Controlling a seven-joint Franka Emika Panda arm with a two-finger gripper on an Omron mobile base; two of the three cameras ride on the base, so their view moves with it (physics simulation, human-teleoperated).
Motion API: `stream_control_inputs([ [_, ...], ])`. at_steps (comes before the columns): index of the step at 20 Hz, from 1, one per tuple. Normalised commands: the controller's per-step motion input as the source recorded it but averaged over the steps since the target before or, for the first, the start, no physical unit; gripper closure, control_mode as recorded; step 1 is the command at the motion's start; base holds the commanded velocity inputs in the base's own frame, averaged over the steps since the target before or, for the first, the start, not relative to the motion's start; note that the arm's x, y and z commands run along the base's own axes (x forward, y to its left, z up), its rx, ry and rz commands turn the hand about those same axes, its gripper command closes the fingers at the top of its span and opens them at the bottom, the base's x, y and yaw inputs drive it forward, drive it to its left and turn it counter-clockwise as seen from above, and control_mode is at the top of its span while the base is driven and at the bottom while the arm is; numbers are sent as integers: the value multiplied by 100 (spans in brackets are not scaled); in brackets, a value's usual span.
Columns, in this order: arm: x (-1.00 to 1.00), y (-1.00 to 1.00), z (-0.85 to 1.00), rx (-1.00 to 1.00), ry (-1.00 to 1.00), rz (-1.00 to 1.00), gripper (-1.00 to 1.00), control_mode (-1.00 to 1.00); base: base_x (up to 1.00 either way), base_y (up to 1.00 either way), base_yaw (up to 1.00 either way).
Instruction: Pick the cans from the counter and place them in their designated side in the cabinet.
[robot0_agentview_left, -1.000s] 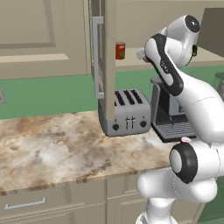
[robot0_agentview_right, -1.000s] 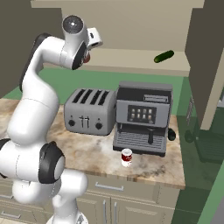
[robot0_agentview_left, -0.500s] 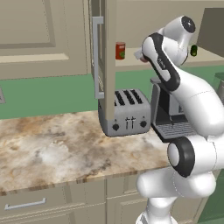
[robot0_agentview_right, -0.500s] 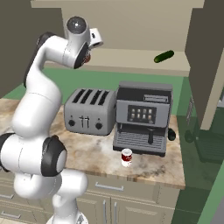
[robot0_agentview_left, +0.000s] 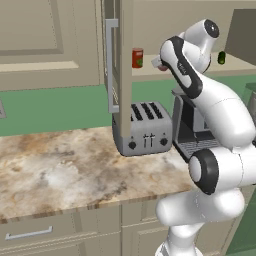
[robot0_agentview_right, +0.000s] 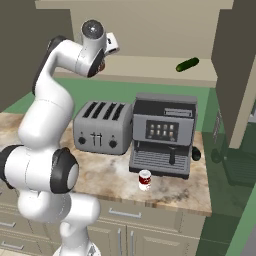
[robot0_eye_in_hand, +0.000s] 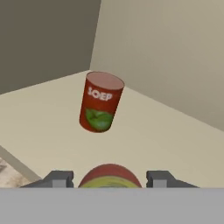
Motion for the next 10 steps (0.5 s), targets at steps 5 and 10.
stream_control_inputs([
  [5,21,0,-4,0,2,2,100,-100,0,0,0],
  [10,20,0,-3,0,3,2,100,-100,0,0,0],
])
